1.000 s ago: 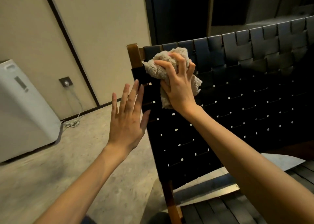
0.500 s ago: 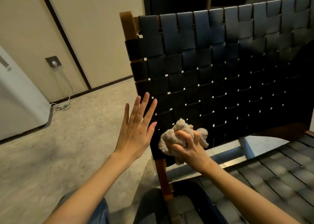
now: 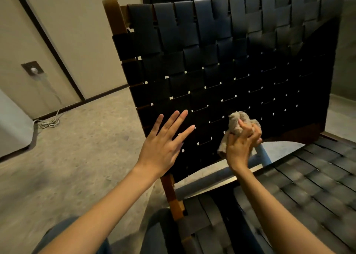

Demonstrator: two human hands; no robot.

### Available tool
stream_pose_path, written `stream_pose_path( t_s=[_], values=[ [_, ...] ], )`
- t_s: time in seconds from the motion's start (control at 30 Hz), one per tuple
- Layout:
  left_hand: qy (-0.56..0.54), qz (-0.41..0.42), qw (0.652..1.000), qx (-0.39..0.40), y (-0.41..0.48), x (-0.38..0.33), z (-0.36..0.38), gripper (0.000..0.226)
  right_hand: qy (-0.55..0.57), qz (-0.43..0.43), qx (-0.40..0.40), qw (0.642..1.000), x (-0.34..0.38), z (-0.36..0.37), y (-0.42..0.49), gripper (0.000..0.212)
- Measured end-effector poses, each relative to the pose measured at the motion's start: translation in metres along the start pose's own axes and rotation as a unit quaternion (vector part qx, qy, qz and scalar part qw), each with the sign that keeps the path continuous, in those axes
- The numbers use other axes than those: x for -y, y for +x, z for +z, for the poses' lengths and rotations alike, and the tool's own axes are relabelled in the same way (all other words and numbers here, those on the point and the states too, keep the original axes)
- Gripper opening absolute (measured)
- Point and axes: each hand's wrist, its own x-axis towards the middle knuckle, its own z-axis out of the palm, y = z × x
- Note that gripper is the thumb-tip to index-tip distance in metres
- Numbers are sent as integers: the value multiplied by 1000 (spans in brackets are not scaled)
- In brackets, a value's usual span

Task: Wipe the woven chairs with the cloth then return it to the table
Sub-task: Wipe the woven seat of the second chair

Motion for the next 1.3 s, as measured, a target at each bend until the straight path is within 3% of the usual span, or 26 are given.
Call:
stream_pose_path(
  t_s=[0.03,0.1,0.23,0.3,0.37,0.43,0.5,0.57,0.77,0.9,0.97,1.03,1.1,1.2,1.27,1.3],
  values=[
    [3,-5,1000,4,2,0,0,60,-2,-8,4,1000,7,4,-7,45],
    [8,-10,1000,5,3,0,2,59,-4,-104,38,994,20,12,-30,47],
    [2,-9,1000,-1,-1,2,1,59,-38,-329,94,939,19,13,-49,40],
    [6,-9,1000,-7,-1,4,1,59,-46,-351,97,930,6,6,-36,42],
    [9,-10,1000,-17,0,8,-1,56,-58,-278,80,956,-9,-4,-17,39],
    [13,-13,1000,-22,3,13,-2,53,-63,-98,47,992,-15,-9,8,38],
    [11,-19,999,-25,6,18,-5,55,-41,85,2,996,-9,-10,36,45],
    [5,-31,999,-28,8,22,-8,57,-2,116,-29,993,13,-8,55,45],
    [-17,-57,997,-47,-1,42,-12,60,52,-145,26,988,87,21,1,45],
    [-33,-93,993,-59,-6,55,-13,58,27,-402,45,914,101,29,-19,36],
    [-36,-92,993,-62,-5,57,-14,58,-8,-437,46,898,92,27,-7,43],
    [-39,-84,993,-69,-1,57,-15,57,-12,-348,9,937,78,23,14,48],
    [-40,-85,993,-77,5,58,-17,56,-2,-180,-44,983,70,16,40,48],
    [-46,-87,992,-80,15,62,-22,56,27,44,-94,994,72,10,77,44],
    [-53,-89,991,-81,22,66,-25,58,46,80,-100,991,87,13,86,43],
    [-56,-91,991,-81,23,68,-27,59,59,49,-92,993,98,17,82,43]
  ],
)
